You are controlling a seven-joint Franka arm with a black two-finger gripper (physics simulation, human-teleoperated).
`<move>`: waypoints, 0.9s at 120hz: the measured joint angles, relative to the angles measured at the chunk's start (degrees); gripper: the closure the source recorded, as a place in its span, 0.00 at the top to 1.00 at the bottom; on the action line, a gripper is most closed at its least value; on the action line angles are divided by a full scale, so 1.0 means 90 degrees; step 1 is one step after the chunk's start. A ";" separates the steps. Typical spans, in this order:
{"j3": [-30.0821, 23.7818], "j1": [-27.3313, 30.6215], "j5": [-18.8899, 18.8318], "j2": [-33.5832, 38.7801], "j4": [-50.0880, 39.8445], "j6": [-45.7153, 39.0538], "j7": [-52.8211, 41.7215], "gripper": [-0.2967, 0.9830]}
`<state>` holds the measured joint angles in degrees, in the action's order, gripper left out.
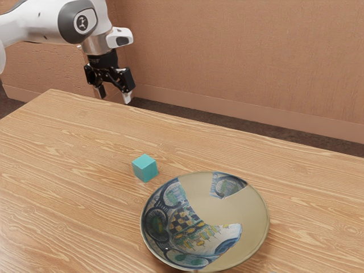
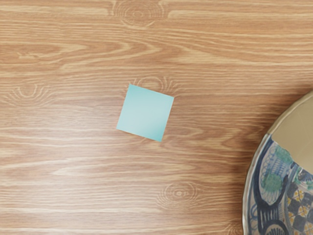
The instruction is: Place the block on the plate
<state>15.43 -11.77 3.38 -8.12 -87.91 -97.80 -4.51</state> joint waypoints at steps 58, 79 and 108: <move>-0.0101 0.0004 0.0035 -0.0708 -0.0002 0.0002 -0.0036 0.77; -0.0266 -0.0010 -0.0030 -0.1250 -0.0395 -0.0700 -0.0329 0.77; -0.0287 0.0131 0.0025 -0.1764 -0.0679 -0.2042 -0.1214 0.77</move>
<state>12.85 -10.60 3.61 -23.99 -94.03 -116.18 -15.43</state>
